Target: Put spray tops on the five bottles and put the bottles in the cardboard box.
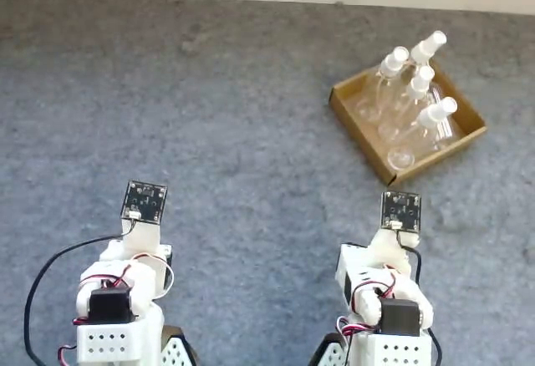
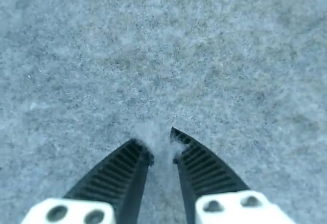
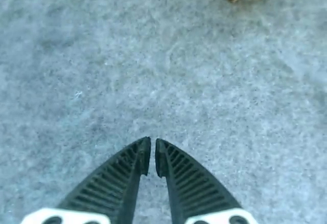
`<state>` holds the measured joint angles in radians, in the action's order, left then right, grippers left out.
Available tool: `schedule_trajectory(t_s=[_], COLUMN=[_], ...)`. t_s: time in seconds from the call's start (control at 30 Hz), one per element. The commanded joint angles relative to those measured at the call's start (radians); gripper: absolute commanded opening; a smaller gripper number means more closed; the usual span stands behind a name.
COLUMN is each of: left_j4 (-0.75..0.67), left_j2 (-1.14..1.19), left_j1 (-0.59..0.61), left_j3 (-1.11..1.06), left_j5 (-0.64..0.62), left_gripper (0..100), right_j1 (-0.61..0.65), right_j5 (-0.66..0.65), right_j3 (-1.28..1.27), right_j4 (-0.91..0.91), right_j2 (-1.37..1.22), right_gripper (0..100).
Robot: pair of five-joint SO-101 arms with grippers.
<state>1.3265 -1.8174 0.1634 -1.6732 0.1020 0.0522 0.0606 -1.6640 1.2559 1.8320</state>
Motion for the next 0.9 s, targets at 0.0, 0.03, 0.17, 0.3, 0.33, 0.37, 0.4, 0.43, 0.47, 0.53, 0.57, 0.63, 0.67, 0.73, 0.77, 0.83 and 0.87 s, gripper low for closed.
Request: schedule_trajectory(t_s=[0.0,0.03,0.17,0.3,0.33,0.37,0.4,0.43,0.47,0.53,0.57,0.63,0.67,0.73,0.77,0.83,0.87], left_j4=[0.006,0.006,0.006,0.006,0.006,0.006,0.006,0.006,0.006,0.006,0.006,0.006,0.006,0.006,0.006,0.006,0.006], left_j2=[-0.007,-0.007,-0.007,-0.007,-0.007,-0.007,-0.007,-0.007,-0.007,-0.007,-0.007,-0.007,-0.007,-0.007,-0.007,-0.007,-0.007], left_j1=[0.012,0.012,0.012,0.015,0.016,0.016,0.016,0.016,0.016,0.016,0.016,0.018,0.018,0.018,0.018,0.018,0.018], left_j3=[-0.021,-0.021,-0.021,-0.021,-0.021,-0.021,-0.021,-0.021,-0.021,-0.021,-0.021,-0.021,-0.021,-0.021,-0.021,-0.021,-0.021], left_j5=[0.003,0.003,0.003,0.003,0.003,0.003,0.003,0.003,0.003,-0.018,-0.048,-0.091,-0.095,-0.095,-0.095,-0.095,-0.095], left_gripper=[1,1,1,1,1,1,1,1,1,1,1,1,1,1,1,1,1], right_j1=[-0.012,-0.012,-0.012,-0.012,-0.012,-0.012,-0.012,-0.012,-0.012,-0.012,-0.012,-0.012,-0.012,-0.012,-0.012,-0.012,-0.012], right_j5=[0.003,0.003,0.003,0.003,0.003,0.003,0.003,0.003,0.003,0.003,0.003,0.003,0.003,0.003,0.003,0.003,0.003], right_j3=[-0.117,-0.117,-0.117,-0.117,-0.117,-0.117,-0.117,-0.117,-0.117,-0.117,-0.117,-0.117,-0.117,-0.117,-0.117,-0.117,-0.117], right_j4=[-0.002,-0.002,-0.002,-0.002,-0.002,-0.002,-0.002,-0.002,-0.002,-0.002,-0.002,-0.002,-0.002,-0.002,-0.002,-0.002,-0.002], right_j2=[0.005,0.005,0.005,0.005,0.005,0.005,0.005,0.005,0.005,0.005,0.005,0.005,0.005,0.005,0.005,0.005,0.005], right_gripper=[0.5,0.5,0.5,0.5,0.5,0.5,0.5,0.5,0.5,0.5,0.5,0.5,0.5,0.5,0.5,0.5,0.5])
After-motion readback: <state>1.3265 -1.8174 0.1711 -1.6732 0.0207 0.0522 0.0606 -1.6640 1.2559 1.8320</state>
